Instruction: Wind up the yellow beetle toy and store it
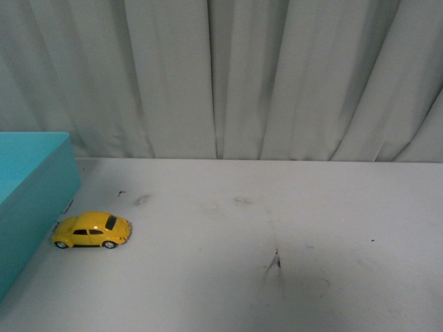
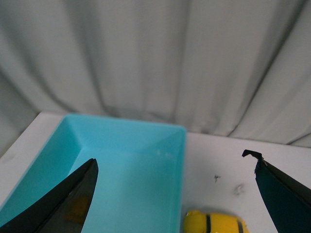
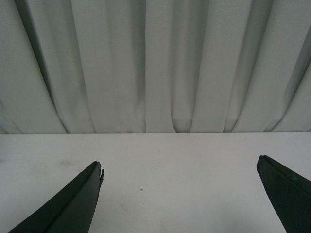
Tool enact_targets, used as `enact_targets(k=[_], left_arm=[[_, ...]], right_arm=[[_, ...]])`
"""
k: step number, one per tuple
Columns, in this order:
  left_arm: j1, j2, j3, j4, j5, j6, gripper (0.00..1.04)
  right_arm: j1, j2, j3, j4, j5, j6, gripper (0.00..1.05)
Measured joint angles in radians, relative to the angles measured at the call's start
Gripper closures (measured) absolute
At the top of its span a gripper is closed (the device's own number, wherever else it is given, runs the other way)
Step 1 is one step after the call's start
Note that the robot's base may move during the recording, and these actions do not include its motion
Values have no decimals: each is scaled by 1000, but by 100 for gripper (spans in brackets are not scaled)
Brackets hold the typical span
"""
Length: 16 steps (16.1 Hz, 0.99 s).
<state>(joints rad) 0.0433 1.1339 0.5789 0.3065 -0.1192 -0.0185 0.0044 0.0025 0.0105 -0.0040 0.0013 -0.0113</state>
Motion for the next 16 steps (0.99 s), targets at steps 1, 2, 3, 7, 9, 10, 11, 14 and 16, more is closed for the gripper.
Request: enact_targets(k=[1,2,3,7,9,10,11,14,16], left_arm=[[-2,37,29,6,27,17,7],[-7,91,74,4,67,42,7],[-22,212,172,4,161,114,7],[-63,579,523,-221,369,458,7],[-92,644,598,-396,435,661,7],[-108,678,630,-503,453,775,7],[-118,715,660,-605,457,883,7],[-126,807,748,-815,373,1140,7],[-133,865,806,-890,322,1242,7]], right_arm=[[0,0,0,0,0,0,6],[0,0,0,0,-1,0,6],[0,0,0,0,-1,0,6],[0,0,0,0,-1,0,6],[0,0,0,0,0,0,6],[0,0,0,0,-1,0,6],[0,0,0,0,-1,0,6],[0,0,0,0,-1,0,6],[0,0,0,0,-1,0,6]])
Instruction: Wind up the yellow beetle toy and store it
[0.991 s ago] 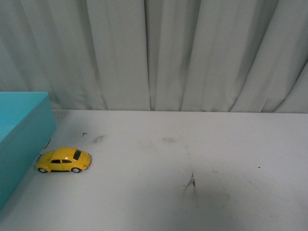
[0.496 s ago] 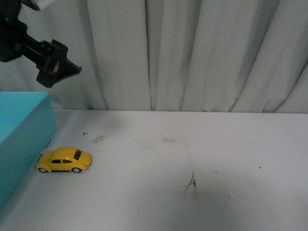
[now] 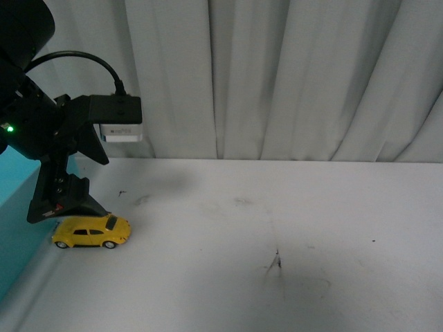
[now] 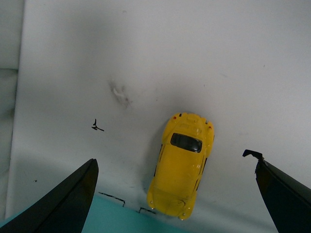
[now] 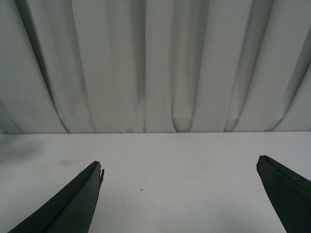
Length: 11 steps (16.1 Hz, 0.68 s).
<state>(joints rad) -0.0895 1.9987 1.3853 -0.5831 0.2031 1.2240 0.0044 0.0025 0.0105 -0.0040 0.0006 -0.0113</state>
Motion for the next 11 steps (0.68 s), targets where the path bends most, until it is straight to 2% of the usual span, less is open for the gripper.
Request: enact_targets(k=[4,11], left_arm=[[-5,121,31,-13,-153,135,7],[0,229,67,-6,-219,201,7]], right_arm=[[0,0,0,0,0,0,6],[0,0,0,0,0,0,6]])
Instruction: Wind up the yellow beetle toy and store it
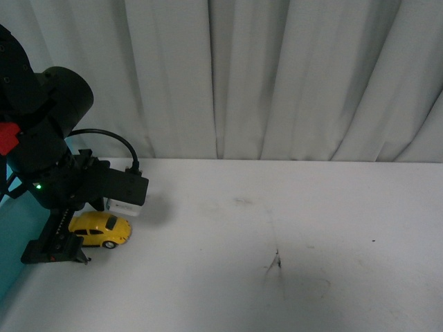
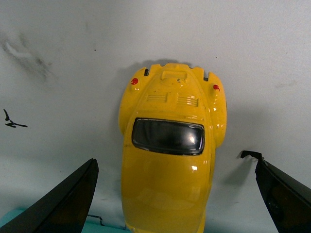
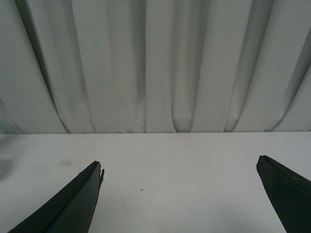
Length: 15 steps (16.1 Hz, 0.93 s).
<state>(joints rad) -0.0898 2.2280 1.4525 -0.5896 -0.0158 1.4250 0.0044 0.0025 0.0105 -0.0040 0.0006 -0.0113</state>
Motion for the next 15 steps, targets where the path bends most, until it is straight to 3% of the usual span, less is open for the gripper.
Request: enact_targets(k=[2,7,12,15], left_arm=[[0,13,11,4,-5,5,10],[-6,34,33,8,-37,6,57],[-20,36,68,-54,-42,-12,64],[-32,-42,173,-281,77,-106,64]], right_arm=[[0,0,0,0,0,0,6],[0,0,0,0,0,0,6],[0,0,0,0,0,0,6],[0,0,0,0,0,0,6]])
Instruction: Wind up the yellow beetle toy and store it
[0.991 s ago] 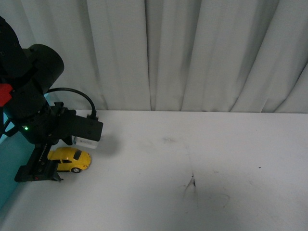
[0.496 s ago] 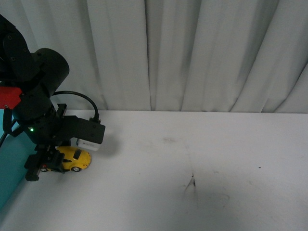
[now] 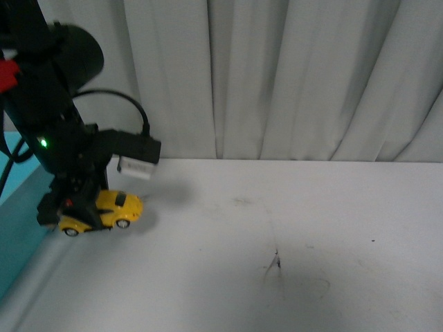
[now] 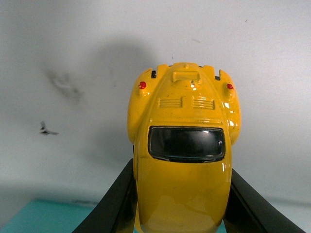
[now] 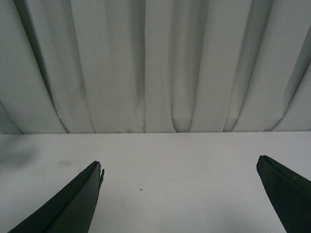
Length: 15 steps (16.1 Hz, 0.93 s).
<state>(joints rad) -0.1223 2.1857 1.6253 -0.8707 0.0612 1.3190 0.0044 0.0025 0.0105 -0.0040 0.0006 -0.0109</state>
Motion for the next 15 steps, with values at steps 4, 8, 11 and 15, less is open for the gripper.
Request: enact_targets(k=[4,8,11,15], left_arm=[[109,-163,82,-59,63,-44,64],[254,-244,61,-14,119,-127,64],[404,-294,-68,172,-19,-276,64],[446,-207,-182,338,-167,-432,64]], right_arm=[[0,0,0,0,0,0,6],[0,0,0,0,0,0,6],[0,0,0,0,0,0,6],[0,0,0,0,0,0,6]])
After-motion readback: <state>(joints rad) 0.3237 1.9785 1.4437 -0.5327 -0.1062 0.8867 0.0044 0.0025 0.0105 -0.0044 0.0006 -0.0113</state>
